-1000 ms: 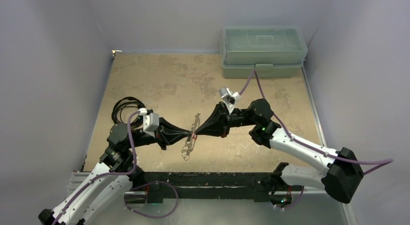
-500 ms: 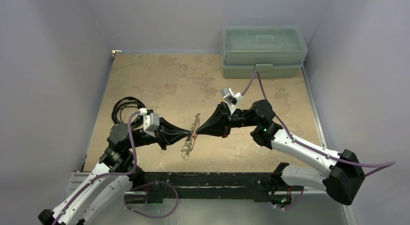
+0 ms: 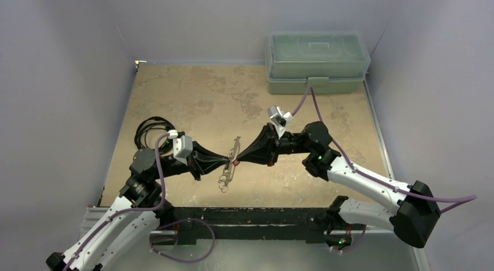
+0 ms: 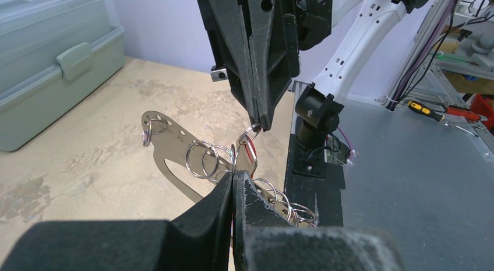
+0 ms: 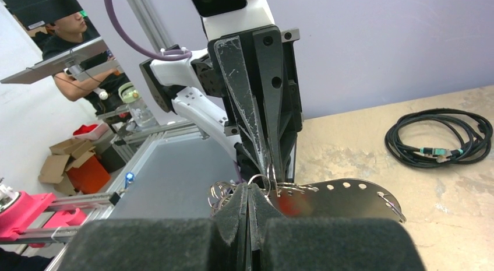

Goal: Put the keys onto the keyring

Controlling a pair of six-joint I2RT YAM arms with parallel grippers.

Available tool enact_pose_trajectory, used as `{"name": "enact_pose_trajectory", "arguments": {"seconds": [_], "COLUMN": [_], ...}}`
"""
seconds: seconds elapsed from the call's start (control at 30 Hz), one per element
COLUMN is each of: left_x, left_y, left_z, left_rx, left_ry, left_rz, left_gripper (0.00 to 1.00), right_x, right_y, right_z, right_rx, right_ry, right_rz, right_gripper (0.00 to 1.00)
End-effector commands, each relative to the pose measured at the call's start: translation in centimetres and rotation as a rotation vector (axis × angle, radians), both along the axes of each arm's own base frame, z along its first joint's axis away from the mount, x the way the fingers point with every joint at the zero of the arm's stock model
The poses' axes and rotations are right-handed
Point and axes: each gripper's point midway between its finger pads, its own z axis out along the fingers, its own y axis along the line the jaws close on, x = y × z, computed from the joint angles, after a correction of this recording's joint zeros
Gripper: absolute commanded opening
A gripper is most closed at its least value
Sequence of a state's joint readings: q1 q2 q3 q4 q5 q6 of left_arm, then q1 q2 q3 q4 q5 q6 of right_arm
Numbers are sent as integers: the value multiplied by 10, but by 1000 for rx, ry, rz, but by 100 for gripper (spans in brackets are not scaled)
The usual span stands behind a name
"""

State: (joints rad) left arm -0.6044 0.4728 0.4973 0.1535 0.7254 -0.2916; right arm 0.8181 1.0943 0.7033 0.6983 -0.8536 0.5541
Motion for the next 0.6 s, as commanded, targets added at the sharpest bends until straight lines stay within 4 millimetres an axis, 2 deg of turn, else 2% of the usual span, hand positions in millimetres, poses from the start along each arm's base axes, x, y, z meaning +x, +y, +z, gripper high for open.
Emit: {"name": "enact_pose_trajectory", "arguments": {"seconds": [0.0, 0.57], "left_x": [-1, -1], "left_y": [3, 3], "left_z": [25, 24], "left_rx": [-40, -39], "left_ry": [-82, -80], "left_rz": [11, 11], "left_gripper": [0, 0], "right_x": [4, 9], "right_y": [1, 5], "right_z": [7, 6], "right_rx": [34, 35], "right_ry": [-19, 3], "right_rz": [-27, -35], "right_gripper": [0, 0]}}
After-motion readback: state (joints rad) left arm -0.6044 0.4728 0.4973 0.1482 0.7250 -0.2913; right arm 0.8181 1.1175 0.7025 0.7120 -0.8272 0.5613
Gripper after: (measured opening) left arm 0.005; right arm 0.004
